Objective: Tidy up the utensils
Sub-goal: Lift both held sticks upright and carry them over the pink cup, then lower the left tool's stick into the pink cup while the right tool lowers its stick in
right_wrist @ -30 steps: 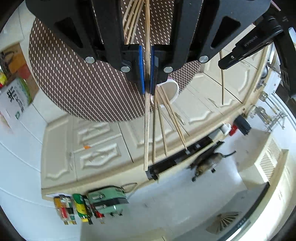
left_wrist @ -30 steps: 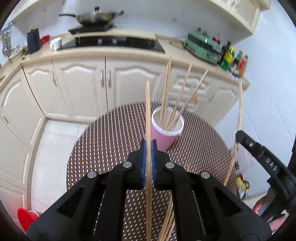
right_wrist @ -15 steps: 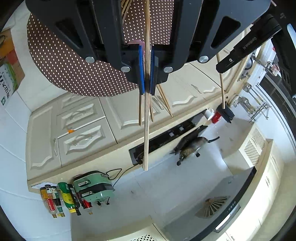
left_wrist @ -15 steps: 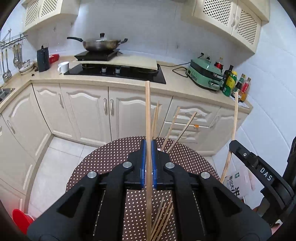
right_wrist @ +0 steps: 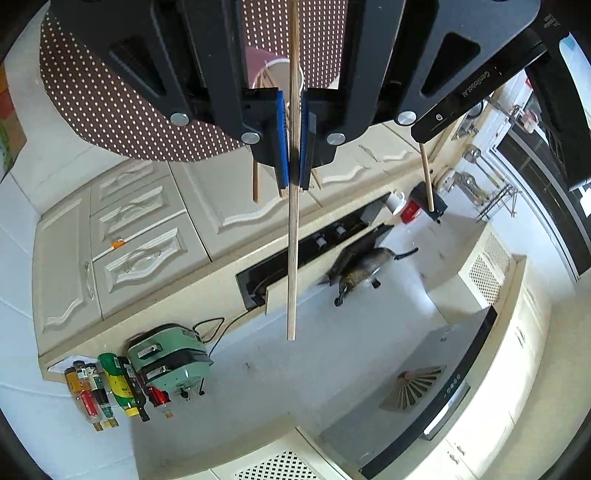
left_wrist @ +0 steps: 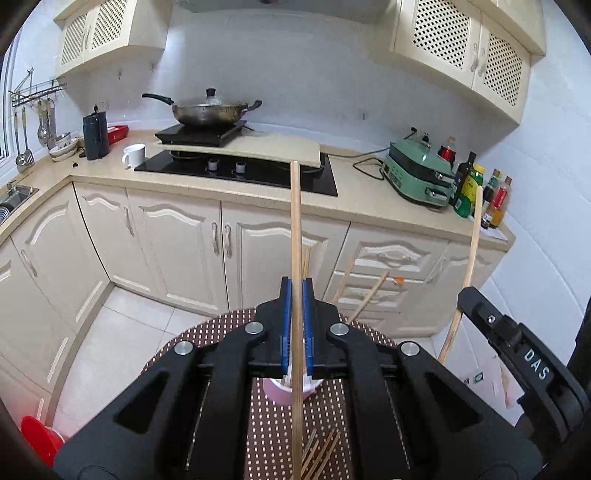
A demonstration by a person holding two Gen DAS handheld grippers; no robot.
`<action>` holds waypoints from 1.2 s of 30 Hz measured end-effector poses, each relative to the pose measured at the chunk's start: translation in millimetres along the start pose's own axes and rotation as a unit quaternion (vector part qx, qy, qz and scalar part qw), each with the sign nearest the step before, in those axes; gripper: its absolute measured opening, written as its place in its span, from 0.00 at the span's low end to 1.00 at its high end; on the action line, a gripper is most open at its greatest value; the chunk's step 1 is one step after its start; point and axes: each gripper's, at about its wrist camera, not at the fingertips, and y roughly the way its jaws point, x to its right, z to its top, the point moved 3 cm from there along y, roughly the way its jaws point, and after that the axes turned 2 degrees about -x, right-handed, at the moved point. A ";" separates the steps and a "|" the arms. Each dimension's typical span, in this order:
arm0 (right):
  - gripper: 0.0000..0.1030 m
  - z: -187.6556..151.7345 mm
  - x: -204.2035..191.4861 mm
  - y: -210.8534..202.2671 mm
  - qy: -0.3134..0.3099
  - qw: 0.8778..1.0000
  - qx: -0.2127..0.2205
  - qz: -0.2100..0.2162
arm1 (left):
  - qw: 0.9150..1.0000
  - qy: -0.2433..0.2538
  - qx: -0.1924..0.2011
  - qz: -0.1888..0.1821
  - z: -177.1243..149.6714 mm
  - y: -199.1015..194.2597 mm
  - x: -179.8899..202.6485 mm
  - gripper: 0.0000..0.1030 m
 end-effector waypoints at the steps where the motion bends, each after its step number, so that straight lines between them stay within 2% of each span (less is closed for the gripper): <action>1: 0.05 1.2 0.1 1.7 0.002 1.000 0.004 -0.003 | 1.000 -0.003 0.004 0.000 3.9 3.5 0.0 0.06; 8: 0.05 1.9 3.1 24.5 0.020 0.999 0.031 -0.033 | 0.999 -0.026 0.022 -0.022 18.1 29.8 -9.9 0.06; 15: 0.05 -4.0 13.8 52.1 0.040 0.995 0.063 -0.072 | 0.998 -0.037 0.011 -0.048 21.6 76.5 -26.2 0.06; 27: 0.05 -35.4 32.9 92.0 0.059 0.986 0.079 -0.131 | 0.992 -0.032 -0.005 -0.118 4.0 147.5 -33.6 0.06; 33: 0.05 -48.0 36.2 101.3 0.059 0.984 0.090 -0.145 | 0.991 -0.015 0.013 -0.134 -6.4 159.9 -32.3 0.06; 36: 0.05 -52.7 34.7 105.8 0.052 0.983 0.092 -0.147 | 0.991 -0.003 0.017 -0.131 -13.9 166.2 -31.9 0.06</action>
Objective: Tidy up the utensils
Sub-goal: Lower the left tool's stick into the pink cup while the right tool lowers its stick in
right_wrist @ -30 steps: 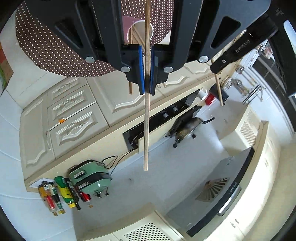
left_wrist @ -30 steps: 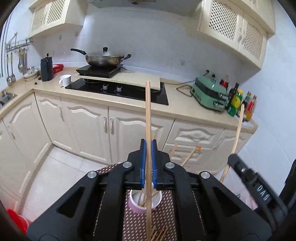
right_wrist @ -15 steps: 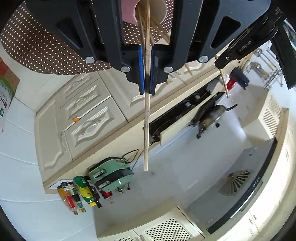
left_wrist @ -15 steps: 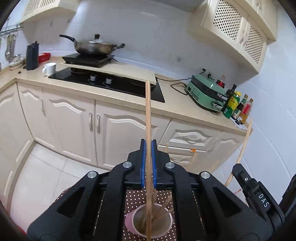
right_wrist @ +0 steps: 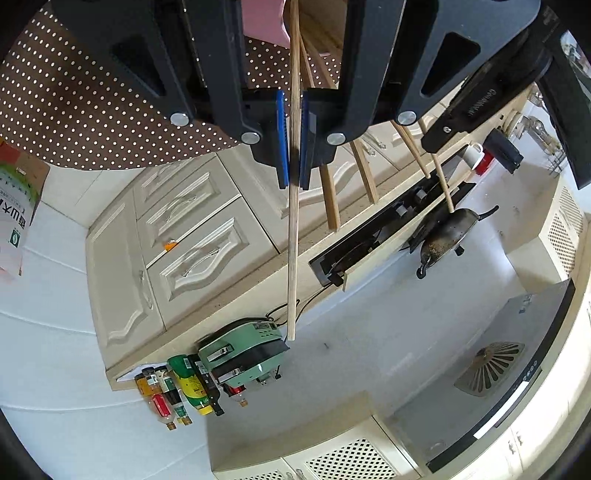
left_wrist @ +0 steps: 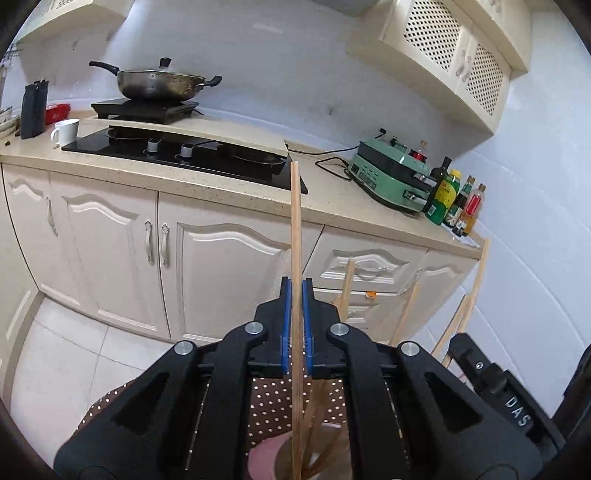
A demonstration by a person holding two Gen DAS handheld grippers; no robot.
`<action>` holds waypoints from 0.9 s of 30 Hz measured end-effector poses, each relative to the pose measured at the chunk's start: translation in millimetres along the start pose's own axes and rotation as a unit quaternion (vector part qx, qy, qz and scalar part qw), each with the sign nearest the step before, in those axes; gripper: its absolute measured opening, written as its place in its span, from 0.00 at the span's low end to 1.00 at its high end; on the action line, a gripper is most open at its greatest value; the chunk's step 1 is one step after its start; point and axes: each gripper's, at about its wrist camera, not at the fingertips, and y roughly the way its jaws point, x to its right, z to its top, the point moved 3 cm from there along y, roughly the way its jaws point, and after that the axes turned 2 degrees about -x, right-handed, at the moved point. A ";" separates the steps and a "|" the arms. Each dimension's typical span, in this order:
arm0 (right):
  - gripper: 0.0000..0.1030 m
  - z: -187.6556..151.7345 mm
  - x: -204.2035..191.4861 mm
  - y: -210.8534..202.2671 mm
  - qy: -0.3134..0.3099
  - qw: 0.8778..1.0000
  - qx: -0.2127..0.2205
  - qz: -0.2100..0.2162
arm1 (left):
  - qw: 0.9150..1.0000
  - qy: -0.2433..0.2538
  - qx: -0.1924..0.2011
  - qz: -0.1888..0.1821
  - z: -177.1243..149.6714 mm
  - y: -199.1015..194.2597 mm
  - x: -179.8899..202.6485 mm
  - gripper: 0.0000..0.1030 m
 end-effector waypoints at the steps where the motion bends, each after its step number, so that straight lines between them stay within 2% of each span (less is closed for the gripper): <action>1: 0.05 -3.3 -1.7 2.0 -0.008 1.000 -0.002 -0.001 | 1.000 0.007 0.003 0.001 -5.1 1.5 -0.2 0.06; 5: 0.05 -15.6 -3.7 4.0 -0.024 1.000 -0.011 -0.002 | 1.000 0.027 -0.003 0.012 -20.5 3.1 -1.1 0.06; 11: 0.05 -34.0 -3.7 7.8 -0.036 0.998 -0.045 0.001 | 0.999 0.041 -0.022 0.003 -38.3 0.3 3.1 0.06; 27: 0.05 -54.6 -7.4 2.8 -0.061 0.993 -0.102 0.019 | 0.998 0.033 -0.060 0.002 -56.1 -9.3 -0.6 0.07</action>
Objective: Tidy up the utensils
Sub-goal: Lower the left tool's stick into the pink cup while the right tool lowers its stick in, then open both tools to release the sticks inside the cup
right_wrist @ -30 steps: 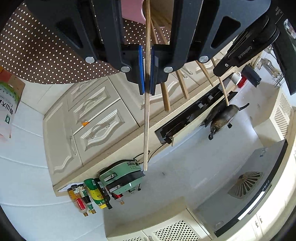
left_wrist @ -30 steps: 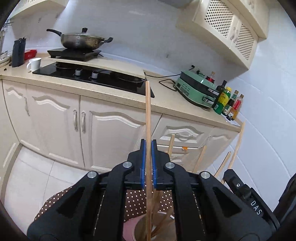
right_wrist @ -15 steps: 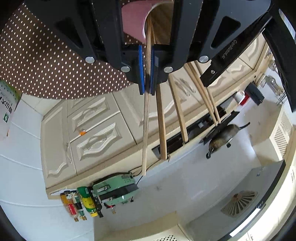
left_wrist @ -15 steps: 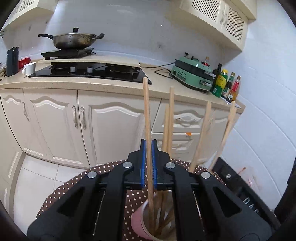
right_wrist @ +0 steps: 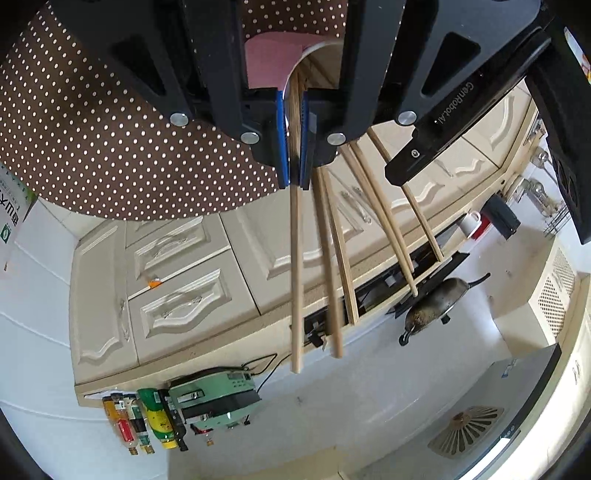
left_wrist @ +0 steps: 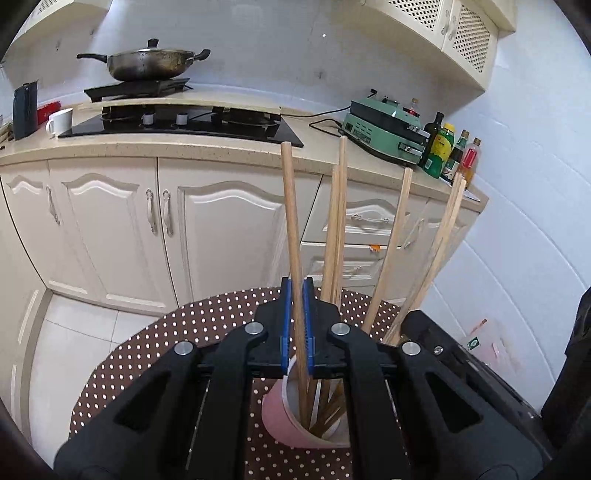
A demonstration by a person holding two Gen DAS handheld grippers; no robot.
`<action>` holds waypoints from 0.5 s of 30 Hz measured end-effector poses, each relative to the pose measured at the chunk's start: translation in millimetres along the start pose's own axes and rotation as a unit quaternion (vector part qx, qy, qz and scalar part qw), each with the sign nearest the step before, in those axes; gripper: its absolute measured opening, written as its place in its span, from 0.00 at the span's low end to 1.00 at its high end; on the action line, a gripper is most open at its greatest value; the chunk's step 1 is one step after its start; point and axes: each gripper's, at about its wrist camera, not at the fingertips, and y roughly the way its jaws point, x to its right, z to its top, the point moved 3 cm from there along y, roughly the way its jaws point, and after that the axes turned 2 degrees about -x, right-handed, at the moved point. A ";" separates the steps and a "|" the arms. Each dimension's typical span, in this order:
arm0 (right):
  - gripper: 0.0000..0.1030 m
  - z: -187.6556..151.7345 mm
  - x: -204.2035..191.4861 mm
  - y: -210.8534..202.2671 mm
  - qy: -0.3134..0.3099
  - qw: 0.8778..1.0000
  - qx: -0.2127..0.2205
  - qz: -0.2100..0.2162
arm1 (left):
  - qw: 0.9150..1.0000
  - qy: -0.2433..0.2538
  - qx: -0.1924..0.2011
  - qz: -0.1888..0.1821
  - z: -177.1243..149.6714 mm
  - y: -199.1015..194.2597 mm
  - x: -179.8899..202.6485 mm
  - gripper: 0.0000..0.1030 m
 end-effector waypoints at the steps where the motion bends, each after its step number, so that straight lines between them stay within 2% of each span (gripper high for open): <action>1: 0.05 -1.8 0.2 -0.1 -0.001 1.000 -0.005 0.001 | 1.000 -0.002 -0.005 0.000 -1.7 -0.1 0.0 0.07; 11: 0.10 -14.1 2.8 0.8 -0.003 0.999 -0.046 0.011 | 1.000 0.002 -0.027 0.005 -15.1 -1.3 -1.9 0.07; 13: 0.18 -14.2 1.0 -0.7 -0.006 0.999 -0.048 0.011 | 1.000 0.002 -0.028 0.008 -15.6 -3.1 -2.7 0.07; 14: 0.28 -14.2 0.5 -2.1 -0.008 0.999 -0.047 0.009 | 1.000 0.001 -0.029 0.009 -15.3 -3.6 -3.4 0.07; 15: 0.33 -13.9 0.7 -4.3 -0.009 0.999 -0.045 0.004 | 0.999 0.000 -0.030 0.010 -15.0 -4.3 -4.0 0.07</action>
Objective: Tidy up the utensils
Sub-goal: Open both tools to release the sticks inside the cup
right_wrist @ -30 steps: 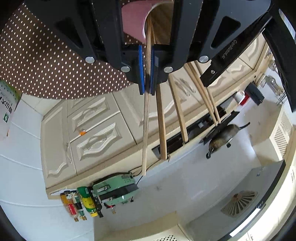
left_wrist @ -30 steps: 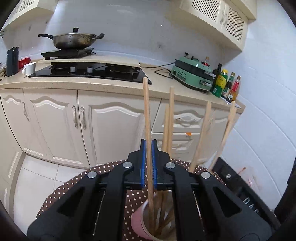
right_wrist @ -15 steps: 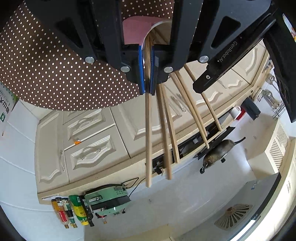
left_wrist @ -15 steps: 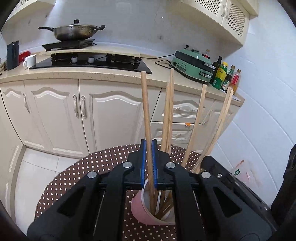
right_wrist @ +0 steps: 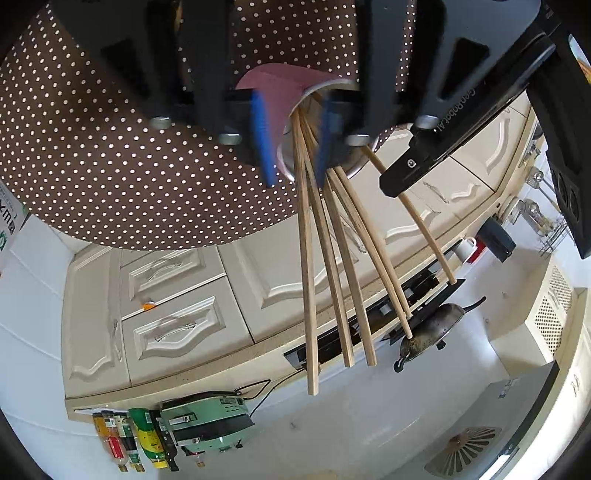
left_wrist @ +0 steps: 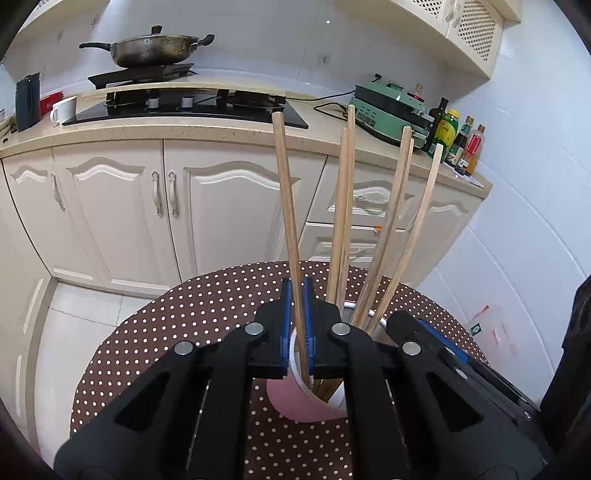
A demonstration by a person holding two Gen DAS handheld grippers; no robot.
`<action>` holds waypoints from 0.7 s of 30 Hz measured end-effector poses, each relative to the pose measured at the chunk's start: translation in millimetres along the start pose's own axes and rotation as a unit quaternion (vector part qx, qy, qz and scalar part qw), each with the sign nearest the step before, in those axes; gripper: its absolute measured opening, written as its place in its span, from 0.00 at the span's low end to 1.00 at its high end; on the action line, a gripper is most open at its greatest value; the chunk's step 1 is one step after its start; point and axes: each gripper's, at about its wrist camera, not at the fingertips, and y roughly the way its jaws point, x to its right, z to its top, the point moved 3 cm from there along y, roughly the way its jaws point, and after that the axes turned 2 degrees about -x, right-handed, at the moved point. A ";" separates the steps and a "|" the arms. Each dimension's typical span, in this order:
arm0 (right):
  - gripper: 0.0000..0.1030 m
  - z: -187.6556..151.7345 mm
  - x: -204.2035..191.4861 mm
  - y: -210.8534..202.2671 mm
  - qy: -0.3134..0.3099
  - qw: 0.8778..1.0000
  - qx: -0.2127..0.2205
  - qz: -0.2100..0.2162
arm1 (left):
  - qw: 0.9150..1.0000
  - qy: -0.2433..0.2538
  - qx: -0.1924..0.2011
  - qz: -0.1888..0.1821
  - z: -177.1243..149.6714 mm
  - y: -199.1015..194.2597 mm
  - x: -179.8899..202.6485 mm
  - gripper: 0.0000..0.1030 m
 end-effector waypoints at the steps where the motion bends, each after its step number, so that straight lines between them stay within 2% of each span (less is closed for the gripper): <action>1: 0.34 0.4 1.4 -1.5 0.001 1.000 0.001 -0.003 | 1.000 -0.001 -0.003 0.001 -0.2 -1.2 -0.5 0.07; 5: 0.46 1.6 6.1 -8.7 0.001 1.000 0.002 -0.013 | 1.000 0.011 -0.007 0.009 -1.7 -5.0 0.5 0.08; 12: 0.56 5.5 14.2 -18.5 -0.004 1.000 0.004 -0.026 | 0.999 0.015 -0.025 0.013 -4.6 -5.9 2.4 0.08; 17: 0.58 7.4 17.5 -24.7 -0.009 0.999 0.005 -0.033 | 0.999 0.022 -0.037 0.018 -8.3 -6.2 4.6 0.08; 18: 0.58 7.6 18.4 -26.2 -0.009 0.999 0.005 -0.034 | 0.999 0.022 -0.037 0.021 -8.6 -7.1 5.1 0.11; 20: 0.61 7.4 19.2 -28.4 -0.010 0.999 0.004 -0.034 | 0.999 0.022 -0.039 0.022 -9.4 -8.3 5.5 0.28; 21: 0.62 7.1 19.5 -29.1 -0.011 0.999 0.003 -0.035 | 0.999 0.023 -0.038 0.024 -10.1 -10.0 5.9 0.49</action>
